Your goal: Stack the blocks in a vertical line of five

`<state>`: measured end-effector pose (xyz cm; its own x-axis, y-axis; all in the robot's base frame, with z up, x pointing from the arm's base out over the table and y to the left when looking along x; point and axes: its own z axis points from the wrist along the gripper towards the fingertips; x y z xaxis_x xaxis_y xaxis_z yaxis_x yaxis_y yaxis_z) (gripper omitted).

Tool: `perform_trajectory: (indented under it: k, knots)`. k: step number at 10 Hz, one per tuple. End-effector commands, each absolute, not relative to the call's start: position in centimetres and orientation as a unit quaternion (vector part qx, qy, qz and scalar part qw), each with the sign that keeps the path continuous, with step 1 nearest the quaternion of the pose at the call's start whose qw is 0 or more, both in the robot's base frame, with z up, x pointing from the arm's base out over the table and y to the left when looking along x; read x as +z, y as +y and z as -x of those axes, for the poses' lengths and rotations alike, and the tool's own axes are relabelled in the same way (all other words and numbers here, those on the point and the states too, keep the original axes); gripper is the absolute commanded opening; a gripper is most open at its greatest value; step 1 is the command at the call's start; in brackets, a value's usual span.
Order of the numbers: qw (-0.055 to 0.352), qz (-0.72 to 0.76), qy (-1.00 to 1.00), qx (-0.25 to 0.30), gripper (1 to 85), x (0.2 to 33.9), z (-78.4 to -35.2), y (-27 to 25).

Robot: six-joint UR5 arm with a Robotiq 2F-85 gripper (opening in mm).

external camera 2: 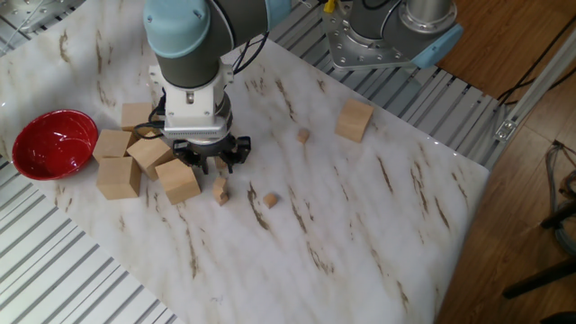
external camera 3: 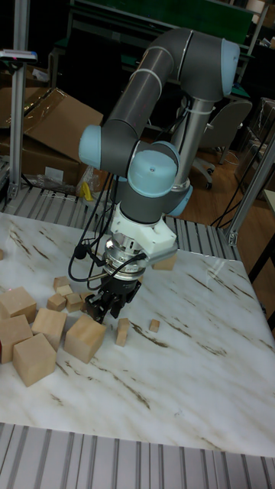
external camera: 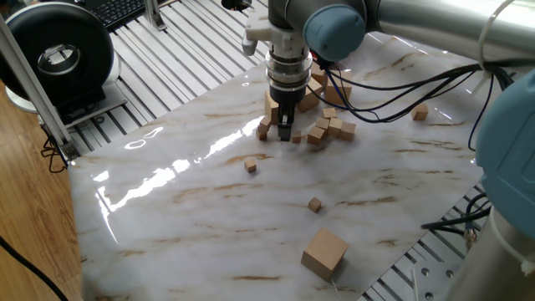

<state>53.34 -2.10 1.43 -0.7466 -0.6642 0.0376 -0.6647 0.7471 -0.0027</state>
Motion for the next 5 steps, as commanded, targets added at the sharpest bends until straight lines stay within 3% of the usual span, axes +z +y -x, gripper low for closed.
perform_trajectory:
  k: [1,5]
  knots:
    - [0.016,-0.353,-0.936,0.008,45.7,1.36,-53.0,-2.45]
    - [0.027,-0.349,-0.937,0.01,40.3,1.2,-52.45,-2.89]
